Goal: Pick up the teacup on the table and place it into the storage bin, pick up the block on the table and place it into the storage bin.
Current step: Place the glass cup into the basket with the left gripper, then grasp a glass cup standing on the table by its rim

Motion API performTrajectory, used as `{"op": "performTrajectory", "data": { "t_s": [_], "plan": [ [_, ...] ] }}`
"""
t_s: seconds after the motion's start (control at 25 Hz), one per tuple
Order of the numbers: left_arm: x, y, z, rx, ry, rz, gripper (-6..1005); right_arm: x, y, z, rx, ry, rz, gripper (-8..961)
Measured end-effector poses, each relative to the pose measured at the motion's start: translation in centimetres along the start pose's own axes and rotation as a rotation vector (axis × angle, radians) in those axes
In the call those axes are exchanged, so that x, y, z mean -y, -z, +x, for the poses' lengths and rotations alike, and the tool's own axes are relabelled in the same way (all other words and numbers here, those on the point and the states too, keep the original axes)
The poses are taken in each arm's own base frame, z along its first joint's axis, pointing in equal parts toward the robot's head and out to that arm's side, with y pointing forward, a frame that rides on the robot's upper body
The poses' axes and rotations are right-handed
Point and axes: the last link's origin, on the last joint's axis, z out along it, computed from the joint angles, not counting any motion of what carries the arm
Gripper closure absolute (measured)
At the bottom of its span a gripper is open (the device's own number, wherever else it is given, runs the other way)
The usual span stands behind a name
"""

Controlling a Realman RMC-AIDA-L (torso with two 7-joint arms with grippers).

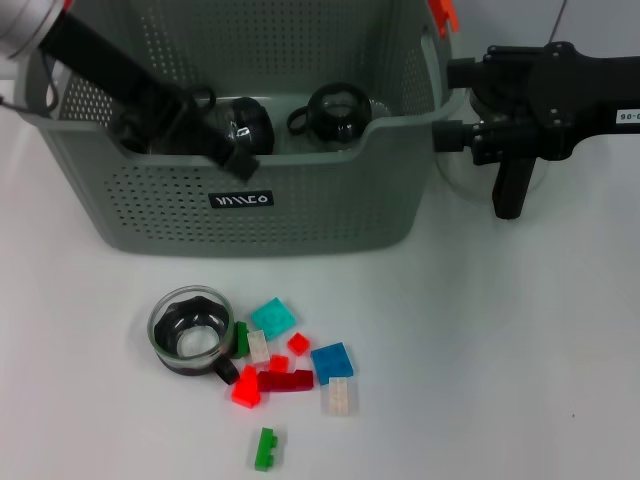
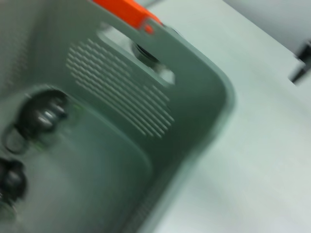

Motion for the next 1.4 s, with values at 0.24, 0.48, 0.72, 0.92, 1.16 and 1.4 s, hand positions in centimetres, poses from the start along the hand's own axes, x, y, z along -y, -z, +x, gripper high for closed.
{"op": "performTrajectory", "data": {
  "t_s": [0.24, 0.48, 0.72, 0.92, 1.16, 1.4],
  "plan": [
    [-1.2, 0.4, -2.0, 0.081, 0.047, -0.059, 150, 0.2, 0.4, 0.4, 0.023, -0.006, 0.014, 60],
    [-0.8, 0.0, -4.4, 0.134, 0.136, -0.059, 151, 0.2, 0.4, 0.9, 0.032, -0.004, 0.014, 60],
    [-0.1, -0.5, -7.0, 0.142, 0.241, -0.064, 151, 0.3, 0.3, 1.2, 0.036, 0.011, 0.015, 59],
    [0.9, -1.9, -9.2, 0.152, 0.336, -0.053, 152, 0.2, 0.0, 1.4, 0.037, 0.022, 0.005, 59],
    [1.6, -3.1, -10.7, 0.153, 0.388, -0.049, 152, 0.2, 0.2, 1.4, 0.034, 0.033, -0.001, 59],
    [2.0, -3.6, -11.3, 0.127, 0.350, -0.035, 152, 0.3, 0.4, 1.3, 0.032, 0.037, 0.002, 59]
  ]
}}
